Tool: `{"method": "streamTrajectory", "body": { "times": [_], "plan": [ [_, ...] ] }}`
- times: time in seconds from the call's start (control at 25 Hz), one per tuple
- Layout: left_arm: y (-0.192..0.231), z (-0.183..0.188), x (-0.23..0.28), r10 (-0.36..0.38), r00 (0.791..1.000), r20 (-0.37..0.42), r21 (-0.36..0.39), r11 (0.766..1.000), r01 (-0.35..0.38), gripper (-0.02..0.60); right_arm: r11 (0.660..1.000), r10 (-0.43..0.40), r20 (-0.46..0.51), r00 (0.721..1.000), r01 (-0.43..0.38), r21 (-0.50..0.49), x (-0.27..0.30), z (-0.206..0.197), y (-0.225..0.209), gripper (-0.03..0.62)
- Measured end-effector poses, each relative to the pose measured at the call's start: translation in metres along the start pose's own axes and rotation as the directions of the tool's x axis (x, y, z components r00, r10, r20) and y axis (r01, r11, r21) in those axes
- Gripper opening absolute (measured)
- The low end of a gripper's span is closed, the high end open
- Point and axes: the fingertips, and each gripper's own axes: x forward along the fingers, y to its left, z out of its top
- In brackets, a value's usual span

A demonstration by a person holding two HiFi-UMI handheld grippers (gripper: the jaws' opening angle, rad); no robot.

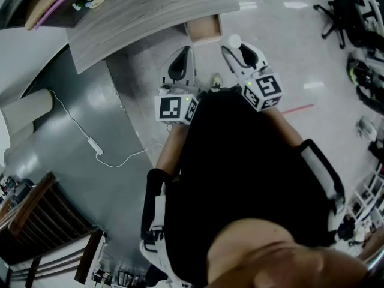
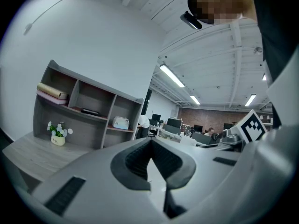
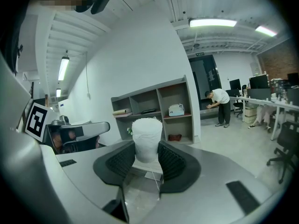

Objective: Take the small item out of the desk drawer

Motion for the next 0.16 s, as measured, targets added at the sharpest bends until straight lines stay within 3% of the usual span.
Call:
{"method": "streamTrajectory", "body": {
  "times": [0.16],
  "plan": [
    [-0.0003,-0.0009,0.0004,-0.003,1.000,0.001,0.001,1.000,0.003,-0.002,1.000,0.001,-0.005,1.000,-0.002,-0.008,-0.0003,-0.0007,0.0003,0.155]
  ]
}}
